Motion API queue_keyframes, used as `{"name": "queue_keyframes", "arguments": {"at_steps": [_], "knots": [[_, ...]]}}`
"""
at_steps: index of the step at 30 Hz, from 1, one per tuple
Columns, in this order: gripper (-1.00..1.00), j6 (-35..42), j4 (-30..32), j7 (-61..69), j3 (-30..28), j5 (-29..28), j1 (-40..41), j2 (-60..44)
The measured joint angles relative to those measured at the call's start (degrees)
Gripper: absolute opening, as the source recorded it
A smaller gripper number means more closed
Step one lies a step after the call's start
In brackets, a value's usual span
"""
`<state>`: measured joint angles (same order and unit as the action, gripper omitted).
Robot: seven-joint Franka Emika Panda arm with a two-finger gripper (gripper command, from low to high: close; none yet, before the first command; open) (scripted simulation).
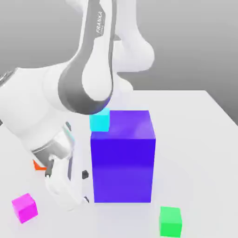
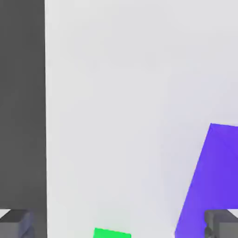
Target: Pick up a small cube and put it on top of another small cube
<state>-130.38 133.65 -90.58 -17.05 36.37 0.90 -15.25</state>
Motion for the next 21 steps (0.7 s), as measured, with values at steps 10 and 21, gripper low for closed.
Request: {"name": "queue_keyframes", "arguments": {"at_steps": [10,21], "knots": [[0.0,-9.58,2.12,-20.7,-7.33,-2.06,-1.34,-6.36],[0.0,-24.51,2.92,-38.44,-14.38,-4.53,-5.25,-9.9]]}}
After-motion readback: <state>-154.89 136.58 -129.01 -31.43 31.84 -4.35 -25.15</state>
